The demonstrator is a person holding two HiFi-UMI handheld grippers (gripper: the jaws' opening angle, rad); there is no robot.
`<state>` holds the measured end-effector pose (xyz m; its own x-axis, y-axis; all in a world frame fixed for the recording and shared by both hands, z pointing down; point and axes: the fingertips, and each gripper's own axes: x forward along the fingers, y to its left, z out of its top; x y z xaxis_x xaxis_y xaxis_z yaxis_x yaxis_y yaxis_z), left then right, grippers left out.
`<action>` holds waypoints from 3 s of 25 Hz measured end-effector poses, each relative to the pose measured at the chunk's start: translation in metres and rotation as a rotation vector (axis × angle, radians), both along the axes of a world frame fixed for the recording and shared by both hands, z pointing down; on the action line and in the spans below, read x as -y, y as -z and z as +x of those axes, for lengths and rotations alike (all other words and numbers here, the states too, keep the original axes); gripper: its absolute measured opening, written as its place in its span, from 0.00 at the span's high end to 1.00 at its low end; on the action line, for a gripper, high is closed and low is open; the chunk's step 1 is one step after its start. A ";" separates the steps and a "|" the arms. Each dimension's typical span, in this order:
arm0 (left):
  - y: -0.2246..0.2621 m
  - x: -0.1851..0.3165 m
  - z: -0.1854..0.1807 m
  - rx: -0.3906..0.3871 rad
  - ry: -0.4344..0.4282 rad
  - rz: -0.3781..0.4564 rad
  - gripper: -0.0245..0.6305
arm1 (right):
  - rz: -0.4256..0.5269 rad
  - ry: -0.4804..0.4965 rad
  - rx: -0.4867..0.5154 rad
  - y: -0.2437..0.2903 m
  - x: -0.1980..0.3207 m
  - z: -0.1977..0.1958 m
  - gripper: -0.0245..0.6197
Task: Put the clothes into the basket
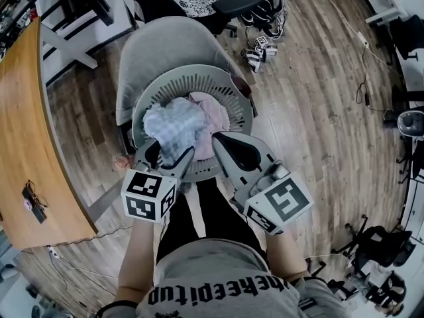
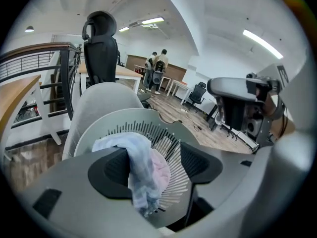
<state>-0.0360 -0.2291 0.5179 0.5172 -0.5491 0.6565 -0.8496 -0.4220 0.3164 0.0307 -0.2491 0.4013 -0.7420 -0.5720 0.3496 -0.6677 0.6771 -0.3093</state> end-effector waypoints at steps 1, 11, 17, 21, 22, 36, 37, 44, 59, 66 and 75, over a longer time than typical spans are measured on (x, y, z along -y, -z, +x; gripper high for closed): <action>-0.001 -0.003 0.000 0.020 -0.021 -0.016 0.50 | 0.001 0.001 0.001 0.001 -0.001 -0.002 0.95; -0.009 -0.019 -0.013 0.071 -0.030 -0.095 0.45 | 0.005 0.003 0.006 0.005 -0.009 -0.010 0.95; -0.007 -0.027 -0.022 0.099 -0.024 -0.099 0.44 | 0.013 0.007 0.013 0.007 -0.014 -0.014 0.95; 0.009 -0.025 -0.030 0.091 0.003 -0.038 0.44 | 0.017 0.010 0.015 0.009 -0.018 -0.018 0.95; 0.013 -0.024 -0.031 0.088 0.007 -0.022 0.44 | 0.020 0.012 0.015 0.010 -0.019 -0.019 0.95; 0.065 -0.033 -0.032 0.009 -0.009 0.156 0.85 | 0.070 0.005 0.017 0.031 -0.045 -0.034 0.95; 0.070 -0.034 -0.032 0.003 -0.010 0.174 0.88 | 0.074 0.003 0.016 0.033 -0.047 -0.035 0.95; 0.099 -0.048 -0.032 -0.050 -0.050 0.245 0.93 | 0.110 -0.021 0.010 0.047 -0.066 -0.042 0.95; 0.167 -0.081 -0.024 -0.204 -0.115 0.389 0.94 | 0.200 -0.063 -0.002 0.082 -0.106 -0.051 0.95; 0.194 -0.092 -0.023 -0.243 -0.155 0.463 0.94 | 0.251 -0.092 -0.012 0.096 -0.122 -0.055 0.95; 0.221 -0.114 -0.022 -0.265 -0.206 0.546 0.94 | 0.303 -0.140 -0.004 0.115 -0.144 -0.059 0.95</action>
